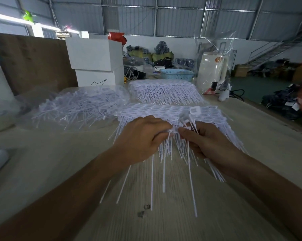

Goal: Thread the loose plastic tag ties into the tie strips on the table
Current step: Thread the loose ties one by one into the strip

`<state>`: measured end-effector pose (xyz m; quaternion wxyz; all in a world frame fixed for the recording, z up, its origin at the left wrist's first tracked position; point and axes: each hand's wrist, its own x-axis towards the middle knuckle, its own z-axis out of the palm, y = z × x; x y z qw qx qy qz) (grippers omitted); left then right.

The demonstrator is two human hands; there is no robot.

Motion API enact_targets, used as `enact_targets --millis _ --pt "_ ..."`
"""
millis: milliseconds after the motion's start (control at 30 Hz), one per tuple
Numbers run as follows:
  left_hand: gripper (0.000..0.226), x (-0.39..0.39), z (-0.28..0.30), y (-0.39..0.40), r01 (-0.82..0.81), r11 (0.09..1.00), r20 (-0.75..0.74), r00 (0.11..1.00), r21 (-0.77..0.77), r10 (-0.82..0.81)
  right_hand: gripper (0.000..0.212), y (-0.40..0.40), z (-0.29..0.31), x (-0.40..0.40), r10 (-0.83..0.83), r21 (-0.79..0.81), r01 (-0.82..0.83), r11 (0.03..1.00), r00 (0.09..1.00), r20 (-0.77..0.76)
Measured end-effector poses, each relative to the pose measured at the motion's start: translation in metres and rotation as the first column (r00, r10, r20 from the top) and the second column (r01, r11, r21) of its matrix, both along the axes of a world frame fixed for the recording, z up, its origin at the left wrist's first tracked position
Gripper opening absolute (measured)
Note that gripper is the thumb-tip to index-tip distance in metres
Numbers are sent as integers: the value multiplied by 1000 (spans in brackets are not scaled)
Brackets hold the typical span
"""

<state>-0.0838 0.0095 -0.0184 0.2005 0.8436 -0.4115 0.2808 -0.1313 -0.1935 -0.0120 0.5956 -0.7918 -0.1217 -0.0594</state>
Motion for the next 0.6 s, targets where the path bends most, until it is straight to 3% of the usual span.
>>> enact_targets --millis 133,267,467,600 --pt "39 6 -1 0 55 998 -104 993 -17 -56 36 -3 1 1 15 -117 4 993 987 159" --pt "27 7 -1 2 130 985 -137 980 -112 -145 28 -6 0 3 55 -314 53 948 944 325" --pt "20 6 0 -1 139 964 -280 939 -229 -201 15 -10 -5 7 105 -417 92 904 898 427" --pt "21 4 -1 -3 167 916 -433 840 -365 -326 40 -13 -3 8 48 -424 244 872 820 571"
